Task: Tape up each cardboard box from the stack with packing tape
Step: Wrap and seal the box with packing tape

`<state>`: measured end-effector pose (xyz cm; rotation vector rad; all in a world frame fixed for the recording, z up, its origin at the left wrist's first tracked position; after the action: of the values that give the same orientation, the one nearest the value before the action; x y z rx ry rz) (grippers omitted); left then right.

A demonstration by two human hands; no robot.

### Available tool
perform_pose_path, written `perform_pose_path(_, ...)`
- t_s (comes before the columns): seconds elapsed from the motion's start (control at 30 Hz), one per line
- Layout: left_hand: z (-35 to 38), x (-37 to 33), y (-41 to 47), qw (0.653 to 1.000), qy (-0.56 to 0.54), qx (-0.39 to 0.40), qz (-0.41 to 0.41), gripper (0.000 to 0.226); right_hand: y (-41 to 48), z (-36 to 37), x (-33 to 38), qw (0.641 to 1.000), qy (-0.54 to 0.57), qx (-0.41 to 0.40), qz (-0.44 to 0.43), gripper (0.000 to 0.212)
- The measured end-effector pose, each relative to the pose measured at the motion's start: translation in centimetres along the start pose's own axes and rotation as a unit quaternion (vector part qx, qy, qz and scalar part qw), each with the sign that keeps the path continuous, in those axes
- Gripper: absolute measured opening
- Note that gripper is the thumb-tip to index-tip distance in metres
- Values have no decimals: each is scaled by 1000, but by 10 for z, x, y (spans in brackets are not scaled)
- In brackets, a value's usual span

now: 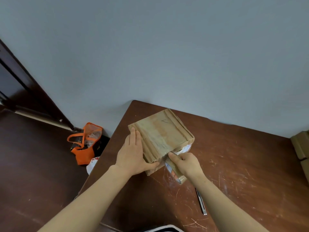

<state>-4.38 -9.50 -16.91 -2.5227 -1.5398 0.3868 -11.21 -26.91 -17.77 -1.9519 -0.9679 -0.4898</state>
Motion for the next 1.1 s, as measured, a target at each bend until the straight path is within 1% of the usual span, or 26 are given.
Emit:
perform_pose_path(0.07,-6,1,1,999,-7,42,-12,139,0,5,-3,1000,16,1,-7,58)
perform_pose_path(0.1,-15,-1,5,999,-16,41,-24,136,0,7,-5,999,32,7,-10,57)
perform_pose_path(0.13,-25,-6,12,999,-29,15,-35,130,0,9,-5,999,51,15,-9,55)
perform_pose_path(0.2,-40,-18,33,994,-58,-73,-51,112,0,10,-7,997,72,20,-1,51)
perform_pose_path(0.23,-41,-25,44,992,-57,-95,-55,105,1,11,-8,997,78,21,2,50)
perform_pose_path(0.27,-36,-31,52,993,-47,-96,-55,101,1,12,-9,997,79,25,5,49)
perform_pose_path(0.3,-25,-36,59,995,-34,-79,-56,100,2,13,-10,997,76,29,7,48)
perform_pose_path(0.37,-5,-34,71,998,-15,-34,-59,101,4,14,-9,996,79,38,18,42)
perform_pose_path(0.43,-5,-30,85,999,-7,-14,-46,103,6,13,-7,986,151,59,38,31)
perform_pose_path(0.5,-12,-28,90,999,-18,-3,-40,104,6,15,-3,972,213,85,47,23)
perform_pose_path(0.6,-4,-48,74,999,-23,-6,-28,101,7,19,-1,963,239,106,60,17)
perform_pose_path(0.7,8,-65,60,999,8,-42,-16,103,11,21,-2,962,243,113,52,20)
perform_pose_path(0.77,6,-60,65,1000,11,-23,12,102,7,21,0,953,270,127,48,23)
perform_pose_path(0.8,4,-55,66,999,18,-19,33,105,3,22,3,950,275,139,45,25)
perform_pose_path(0.87,1,-46,67,995,51,-23,85,120,-6,22,4,950,265,161,38,25)
perform_pose_path(0.9,0,-42,66,991,72,-26,110,126,-10,20,0,953,259,150,35,23)
perform_pose_path(0.93,0,-38,64,987,91,-20,133,129,-12,18,-9,959,255,119,30,20)
perform_pose_path(0.97,2,-33,62,983,105,-12,152,129,-11,14,-25,965,252,70,20,19)
perform_pose_path(1.0,3,-28,60,979,114,-9,169,129,-9,7,-45,972,235,0,16,16)
perform_pose_path(1.03,3,-24,60,974,126,-11,186,129,-8,-2,-68,977,198,-78,31,12)
perform_pose_path(1.07,2,-19,59,970,136,-11,200,129,-7,-8,-90,981,131,-131,60,6)
perform_pose_path(1.1,3,-17,59,967,144,-9,210,130,-8,-10,-110,981,60,-157,93,9)
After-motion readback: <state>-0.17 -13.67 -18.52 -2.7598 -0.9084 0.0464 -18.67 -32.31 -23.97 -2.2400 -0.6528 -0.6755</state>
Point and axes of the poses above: each hand's wrist, its own y-axis towards the middle knuckle, its own z-axis out of the palm, x = y × z, the point moved 5 cm from there along y, towards the middle knuckle, and after that the axes turned 6 degrees about z, right-handed, at the moved point
